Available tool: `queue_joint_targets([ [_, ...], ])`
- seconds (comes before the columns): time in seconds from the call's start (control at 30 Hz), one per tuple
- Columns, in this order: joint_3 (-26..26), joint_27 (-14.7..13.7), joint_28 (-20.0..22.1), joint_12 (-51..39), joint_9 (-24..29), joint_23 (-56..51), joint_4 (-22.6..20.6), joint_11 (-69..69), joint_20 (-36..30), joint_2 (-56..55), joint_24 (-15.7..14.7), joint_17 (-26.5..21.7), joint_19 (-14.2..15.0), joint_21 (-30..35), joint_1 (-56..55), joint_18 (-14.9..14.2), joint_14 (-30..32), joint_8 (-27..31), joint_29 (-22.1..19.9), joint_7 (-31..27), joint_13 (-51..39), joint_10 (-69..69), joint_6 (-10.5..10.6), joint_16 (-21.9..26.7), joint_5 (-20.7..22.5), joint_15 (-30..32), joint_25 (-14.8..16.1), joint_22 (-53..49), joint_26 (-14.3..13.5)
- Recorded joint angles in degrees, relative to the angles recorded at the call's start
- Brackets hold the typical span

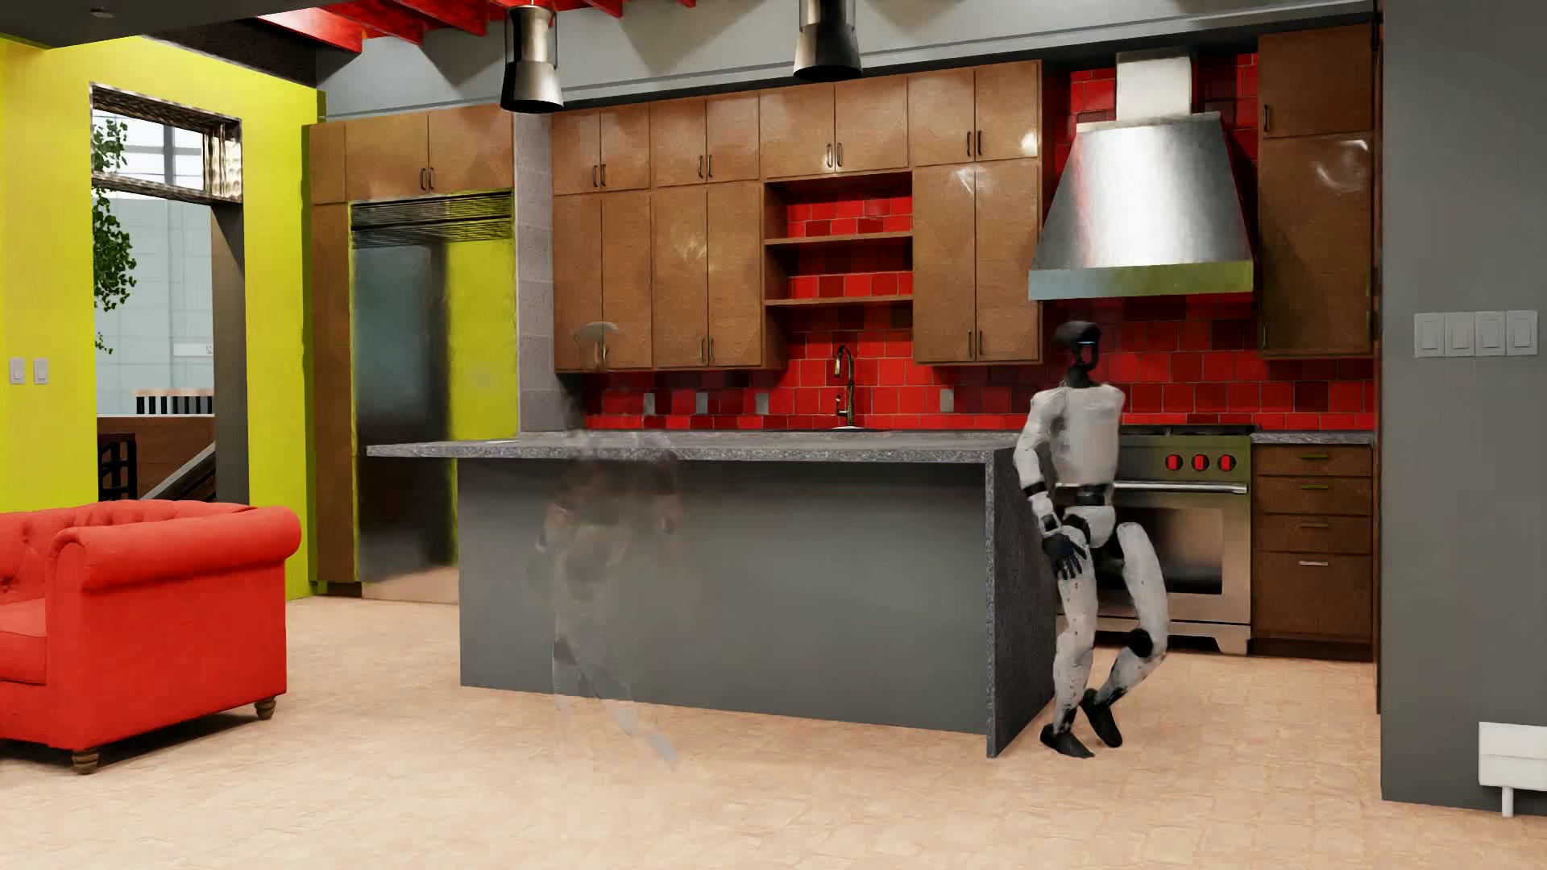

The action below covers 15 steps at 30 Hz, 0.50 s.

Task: Go to the armchair

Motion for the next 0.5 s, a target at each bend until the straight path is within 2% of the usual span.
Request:
queue_joint_targets([
  [0.03,0.57,0.00,0.00,-0.12,0.79,-2.93,-1.06,-0.54,1.58,3.03,0.00,0.09,0.00,-3.31,-1.30,0.00,0.13,0.00,0.00,0.00,-0.77,-8.60,-0.46,-0.12,-0.41,-1.95,0.00,-0.75,0.00],
  [0.07,0.77,0.00,0.00,-0.90,1.53,-5.67,-1.58,-0.96,2.47,5.68,0.00,0.21,0.00,-5.80,-1.76,0.00,3.03,0.00,0.00,0.00,-1.35,-18.15,-0.56,-0.04,-0.52,-3.22,0.00,-1.39,0.00],
  [0.17,-1.30,0.00,0.00,-3.00,2.16,-9.88,-1.60,-1.13,10.72,11.54,0.00,0.94,0.00,-8.17,-3.36,0.00,15.04,0.00,0.00,0.00,-1.43,-37.00,-1.02,1.06,-1.30,-5.57,0.00,-4.65,0.00],
  [0.23,-2.19,0.00,0.00,-4.30,3.04,-8.21,-1.61,-1.22,16.04,16.36,0.00,1.18,0.00,-5.77,-3.10,0.00,16.73,0.00,0.00,0.00,0.86,-36.51,-1.80,2.58,-3.10,-4.80,0.00,-6.43,0.00],
  [0.27,-2.28,0.00,0.00,-4.89,2.22,-5.79,-1.45,-1.05,18.14,17.51,0.00,1.02,0.00,-3.34,-3.17,0.00,19.27,0.00,0.00,0.00,2.54,-34.57,-1.76,3.17,-3.80,-3.27,0.00,-6.65,0.00],
  [0.3,-2.45,0.00,0.00,-5.38,1.73,-1.83,-2.03,-0.55,18.93,18.87,0.00,1.14,0.00,-0.01,-2.42,0.00,20.23,0.00,0.00,0.00,4.33,-32.21,-2.64,3.63,-5.47,-0.02,0.00,-6.22,0.00],
  [0.37,-2.75,0.00,0.00,-7.11,1.01,7.52,-2.64,10.33,17.77,13.81,0.00,1.57,0.00,9.33,2.06,0.00,14.62,0.00,0.00,0.00,7.29,-29.56,-4.33,4.43,-8.38,12.34,0.00,-4.09,0.00],
  [0.4,-2.33,0.00,0.00,-7.95,-0.06,10.19,-2.56,22.08,18.00,4.93,0.00,1.06,0.00,15.29,3.57,0.00,10.81,0.00,0.00,0.00,7.39,-29.40,-5.05,4.59,-9.28,18.14,0.00,-3.95,0.00],
  [0.43,-3.99,0.00,0.00,-8.43,-0.08,11.21,-2.68,34.35,18.21,-3.81,0.00,0.35,0.00,19.83,5.13,0.00,7.80,0.00,0.00,0.00,6.72,-29.78,-5.79,5.09,-8.60,21.08,0.00,-5.17,0.00],
  [0.47,-6.74,0.00,0.00,-9.06,-0.79,10.67,-2.24,42.66,18.78,-12.04,0.00,-0.47,0.00,18.72,5.52,0.00,5.62,0.00,0.00,0.00,6.89,-30.28,-5.51,5.13,-6.85,21.03,0.00,-5.89,0.00],
  [0.5,-9.33,0.00,0.00,-9.81,-1.23,9.06,-1.66,45.35,18.80,-18.51,0.00,-1.23,0.00,15.82,6.60,0.00,3.99,0.00,0.00,0.00,7.71,-31.09,-4.78,5.18,-4.83,20.25,0.00,-6.40,0.00],
])
